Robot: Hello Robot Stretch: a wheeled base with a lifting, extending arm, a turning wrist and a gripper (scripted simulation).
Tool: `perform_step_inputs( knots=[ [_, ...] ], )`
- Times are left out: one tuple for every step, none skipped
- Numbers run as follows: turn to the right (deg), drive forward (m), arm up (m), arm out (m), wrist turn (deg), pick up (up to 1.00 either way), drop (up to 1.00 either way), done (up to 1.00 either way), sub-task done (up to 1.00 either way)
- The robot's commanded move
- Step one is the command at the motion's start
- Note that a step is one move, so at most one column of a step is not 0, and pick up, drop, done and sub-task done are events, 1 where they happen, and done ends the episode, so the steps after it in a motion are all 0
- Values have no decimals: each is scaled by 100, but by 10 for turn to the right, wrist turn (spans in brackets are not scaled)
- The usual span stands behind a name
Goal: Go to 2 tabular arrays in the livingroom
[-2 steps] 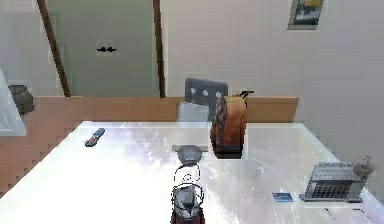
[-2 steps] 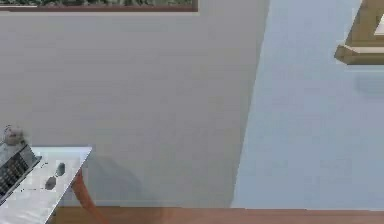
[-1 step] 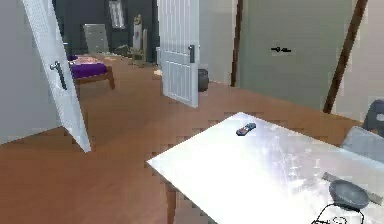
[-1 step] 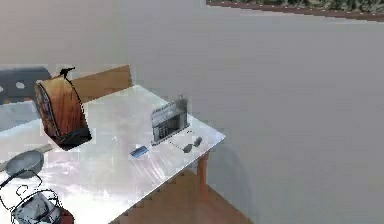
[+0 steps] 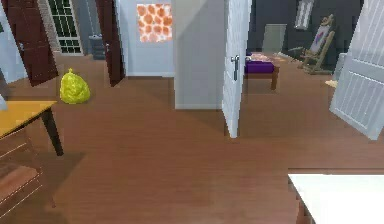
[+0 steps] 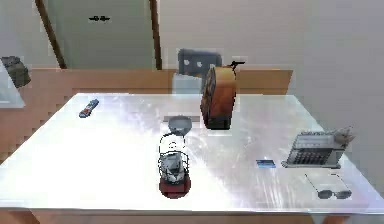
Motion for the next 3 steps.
perform_step_inputs(
  knots=[
    [0, 100, 0, 0, 0, 0, 0, 0, 0],
    [-120, 0, 0, 0, 0, 0, 0, 0, 0],
    [0, 5, 0, 0, 0, 0, 0, 0, 0]
  ],
)
